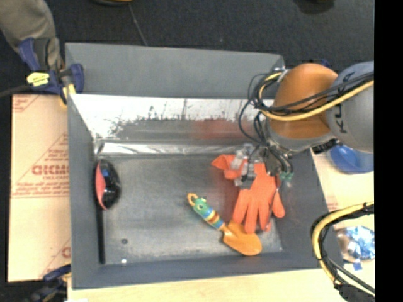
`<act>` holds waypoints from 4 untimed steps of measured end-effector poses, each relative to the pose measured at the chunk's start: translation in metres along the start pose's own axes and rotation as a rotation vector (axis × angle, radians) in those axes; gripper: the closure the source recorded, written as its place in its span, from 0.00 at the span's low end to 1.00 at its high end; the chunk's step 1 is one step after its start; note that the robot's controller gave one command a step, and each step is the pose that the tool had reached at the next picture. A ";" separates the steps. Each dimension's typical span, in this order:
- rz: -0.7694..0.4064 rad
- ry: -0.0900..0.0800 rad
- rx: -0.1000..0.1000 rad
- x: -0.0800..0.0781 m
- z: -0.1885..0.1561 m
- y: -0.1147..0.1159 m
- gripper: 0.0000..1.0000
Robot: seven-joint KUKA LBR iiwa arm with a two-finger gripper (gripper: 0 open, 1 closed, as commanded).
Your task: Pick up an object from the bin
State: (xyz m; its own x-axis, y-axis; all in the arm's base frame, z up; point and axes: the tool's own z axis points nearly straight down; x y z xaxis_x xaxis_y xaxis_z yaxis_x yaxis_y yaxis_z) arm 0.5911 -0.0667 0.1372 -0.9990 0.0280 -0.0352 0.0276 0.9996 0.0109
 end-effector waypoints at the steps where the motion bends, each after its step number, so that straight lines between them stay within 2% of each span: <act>1: -0.009 -0.010 0.001 -0.006 -0.035 0.008 1.00; 2: -0.087 -0.015 0.004 -0.003 0.044 0.030 1.00; 3: -0.102 -0.014 -0.001 -0.006 0.056 0.025 1.00; 4: -0.071 -0.017 0.002 -0.001 0.031 0.035 1.00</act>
Offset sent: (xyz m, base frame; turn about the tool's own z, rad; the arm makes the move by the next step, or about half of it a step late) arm 0.0030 0.0381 -0.0650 -0.1095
